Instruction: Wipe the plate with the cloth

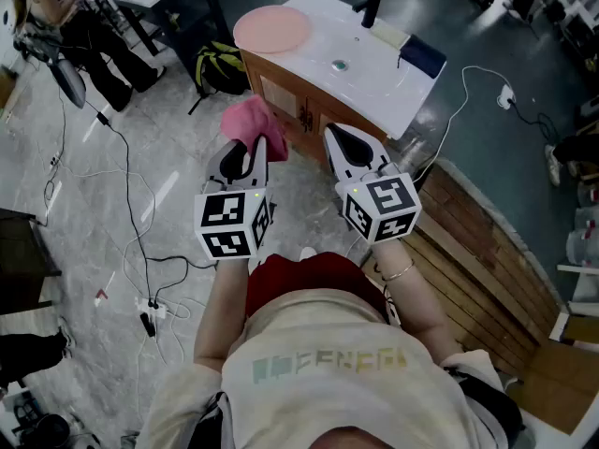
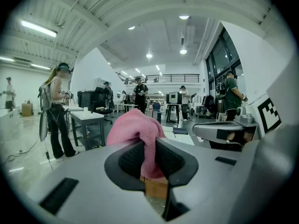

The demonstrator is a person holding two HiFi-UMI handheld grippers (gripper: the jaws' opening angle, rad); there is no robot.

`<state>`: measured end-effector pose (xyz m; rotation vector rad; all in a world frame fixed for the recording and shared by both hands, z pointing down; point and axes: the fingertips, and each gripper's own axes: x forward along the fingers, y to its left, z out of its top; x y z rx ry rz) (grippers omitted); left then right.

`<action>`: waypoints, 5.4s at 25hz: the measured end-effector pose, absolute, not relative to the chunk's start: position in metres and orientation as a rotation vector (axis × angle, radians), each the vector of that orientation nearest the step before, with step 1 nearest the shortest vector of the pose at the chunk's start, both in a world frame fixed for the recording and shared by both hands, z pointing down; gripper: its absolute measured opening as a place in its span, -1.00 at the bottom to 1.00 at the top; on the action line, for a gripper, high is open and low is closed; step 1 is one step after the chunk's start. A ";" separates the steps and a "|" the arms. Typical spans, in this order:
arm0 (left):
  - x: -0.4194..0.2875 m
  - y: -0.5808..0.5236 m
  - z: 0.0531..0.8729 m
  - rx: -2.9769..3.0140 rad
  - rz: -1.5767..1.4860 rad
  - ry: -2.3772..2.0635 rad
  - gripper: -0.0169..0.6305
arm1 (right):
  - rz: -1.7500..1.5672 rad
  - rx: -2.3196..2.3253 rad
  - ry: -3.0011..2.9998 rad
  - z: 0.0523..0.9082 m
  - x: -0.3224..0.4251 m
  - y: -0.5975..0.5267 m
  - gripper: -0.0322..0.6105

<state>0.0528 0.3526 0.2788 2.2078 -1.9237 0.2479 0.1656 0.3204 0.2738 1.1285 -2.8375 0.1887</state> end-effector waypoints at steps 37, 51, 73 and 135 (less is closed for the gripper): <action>-0.072 0.086 0.307 2.176 0.273 -1.868 -0.74 | 0.412 1.269 -2.711 0.313 0.076 0.061 -0.78; -0.122 -0.035 0.325 2.237 0.297 -1.737 -0.74 | 0.433 1.440 -2.559 0.332 0.039 -0.065 -0.78; -0.129 -0.119 0.345 2.248 0.351 -1.659 -0.74 | 0.550 1.497 -2.325 0.386 0.054 -0.148 -0.78; -0.002 -0.241 0.406 2.358 0.691 -1.290 -0.74 | 0.957 1.300 -2.171 0.474 0.042 -0.217 -0.71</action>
